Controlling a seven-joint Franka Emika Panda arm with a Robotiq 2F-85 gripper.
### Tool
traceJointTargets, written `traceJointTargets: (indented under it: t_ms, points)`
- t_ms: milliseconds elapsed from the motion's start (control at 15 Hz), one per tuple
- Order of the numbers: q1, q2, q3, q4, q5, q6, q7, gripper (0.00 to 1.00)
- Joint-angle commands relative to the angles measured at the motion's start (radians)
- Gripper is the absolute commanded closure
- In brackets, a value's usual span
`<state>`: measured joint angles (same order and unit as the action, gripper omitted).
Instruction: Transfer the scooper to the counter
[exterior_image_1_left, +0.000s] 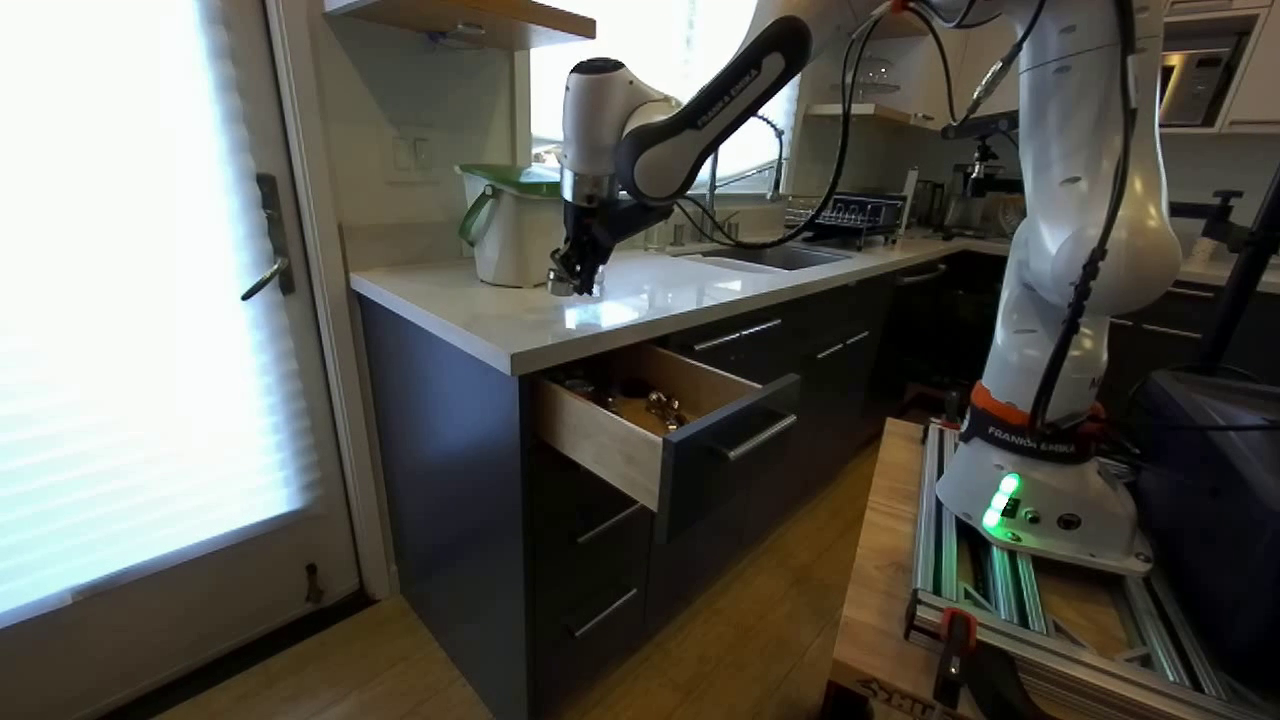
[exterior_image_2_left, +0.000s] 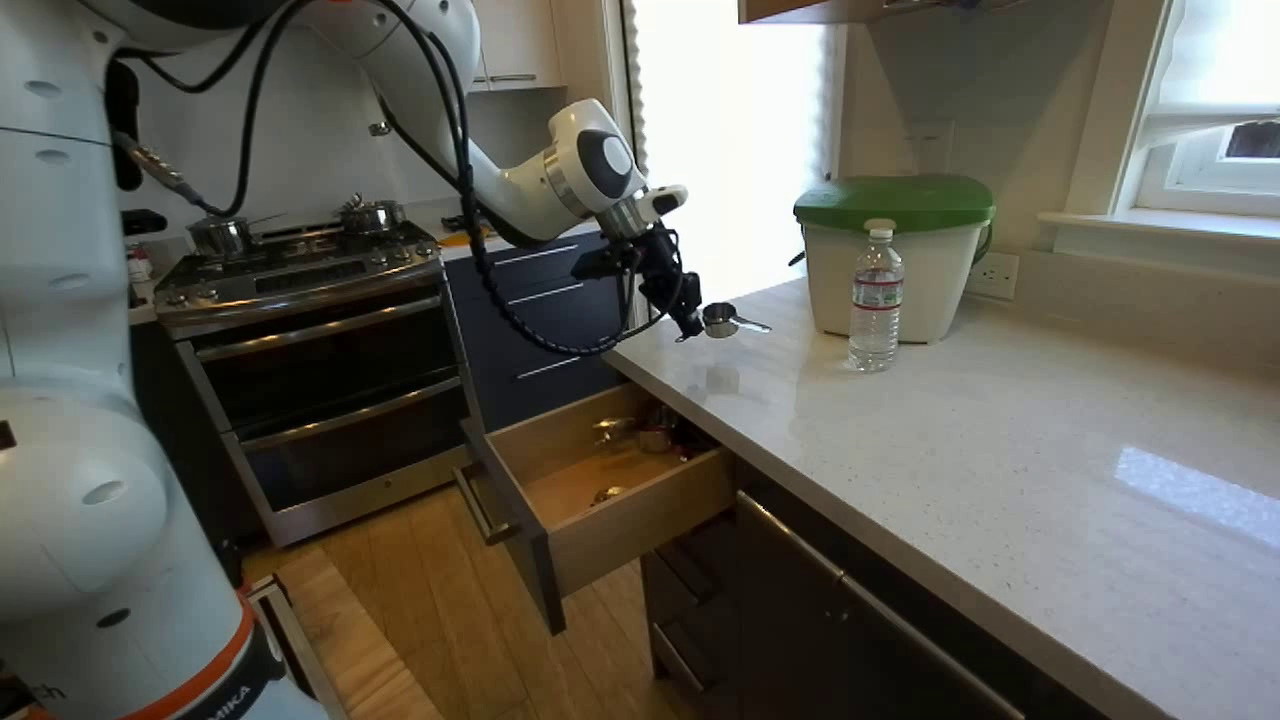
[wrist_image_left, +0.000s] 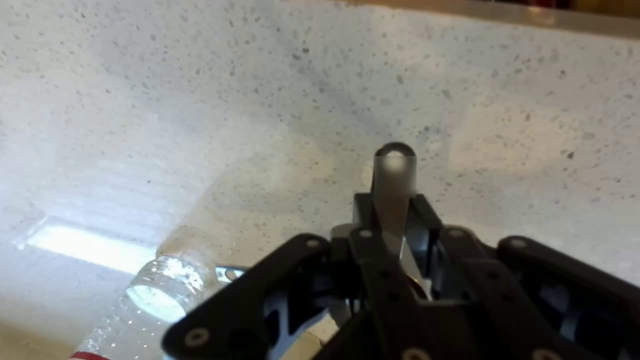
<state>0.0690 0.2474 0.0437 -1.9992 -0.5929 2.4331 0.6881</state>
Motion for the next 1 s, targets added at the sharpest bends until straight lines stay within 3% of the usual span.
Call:
traceJointTargets:
  t_ms: [0,467,533,933]
  points:
    - [0.094,0.146,-0.040,0.136,-0.022,-0.063,0.097,0.95]
    - [0.209,0.290,-0.080,0.305,-0.012,-0.143,0.154,0.95]
    - [0.219,0.303,-0.083,0.325,-0.010,-0.154,0.161,0.64]
    - [0.264,0.362,-0.102,0.416,-0.010,-0.200,0.200,0.19]
